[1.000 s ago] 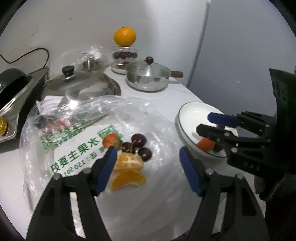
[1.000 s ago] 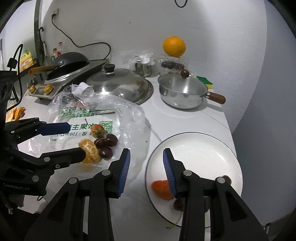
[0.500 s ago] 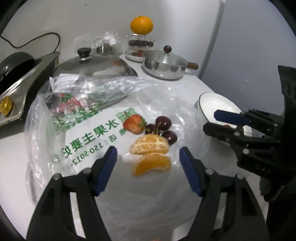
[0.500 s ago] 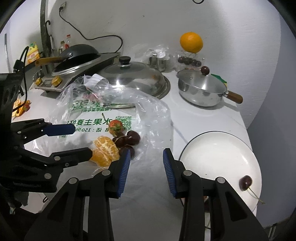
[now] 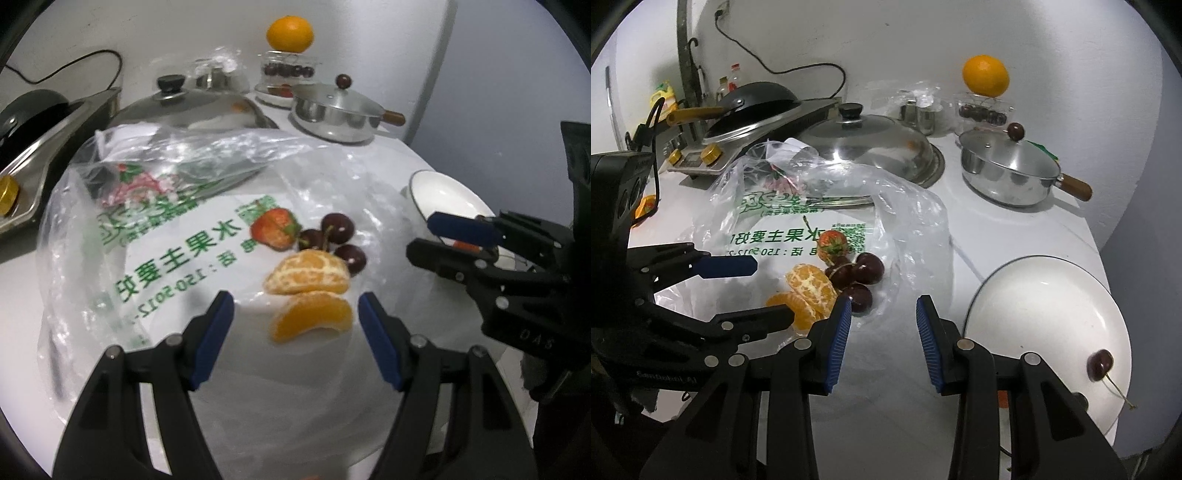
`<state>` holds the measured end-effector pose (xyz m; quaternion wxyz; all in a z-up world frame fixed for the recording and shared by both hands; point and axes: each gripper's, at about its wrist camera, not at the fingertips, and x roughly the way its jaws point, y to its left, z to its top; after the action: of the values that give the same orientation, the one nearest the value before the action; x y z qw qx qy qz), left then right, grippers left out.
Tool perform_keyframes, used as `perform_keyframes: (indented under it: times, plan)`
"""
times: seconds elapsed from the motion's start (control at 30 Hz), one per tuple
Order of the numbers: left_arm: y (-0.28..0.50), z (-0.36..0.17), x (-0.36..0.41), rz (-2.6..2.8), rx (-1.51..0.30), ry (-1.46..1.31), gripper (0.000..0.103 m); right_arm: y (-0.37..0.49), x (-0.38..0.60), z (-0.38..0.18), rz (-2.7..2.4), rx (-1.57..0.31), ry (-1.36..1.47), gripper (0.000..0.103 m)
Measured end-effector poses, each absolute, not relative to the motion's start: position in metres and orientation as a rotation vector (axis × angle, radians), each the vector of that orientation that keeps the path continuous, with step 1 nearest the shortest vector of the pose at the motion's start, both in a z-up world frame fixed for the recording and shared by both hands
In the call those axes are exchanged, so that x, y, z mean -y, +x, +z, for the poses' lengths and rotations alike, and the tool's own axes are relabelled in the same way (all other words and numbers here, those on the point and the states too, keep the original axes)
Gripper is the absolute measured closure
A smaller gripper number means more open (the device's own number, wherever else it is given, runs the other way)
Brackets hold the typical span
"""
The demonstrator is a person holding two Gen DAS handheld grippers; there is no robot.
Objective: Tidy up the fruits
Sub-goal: 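Move both open tools back toward the fruit on the plastic bag, then grasp the large peeled mandarin chunk with the right tool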
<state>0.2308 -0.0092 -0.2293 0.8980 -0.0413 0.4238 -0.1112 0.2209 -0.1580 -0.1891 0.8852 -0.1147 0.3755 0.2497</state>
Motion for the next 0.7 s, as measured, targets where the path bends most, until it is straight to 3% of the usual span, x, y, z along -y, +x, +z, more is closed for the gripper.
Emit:
perform_keyframes:
  times: [0.6, 0.7]
  plan:
    - [0.226, -0.23, -0.043, -0.167, -0.843, -0.152, 0.032, 0.228, 0.101, -0.201, 0.613, -0.814, -0.298, 0.063]
    - [0.226, -0.232, -0.048, -0.171, -0.844, -0.162, 0.032, 0.229, 0.092, -0.204, 0.619, -0.819, -0.311, 0.056]
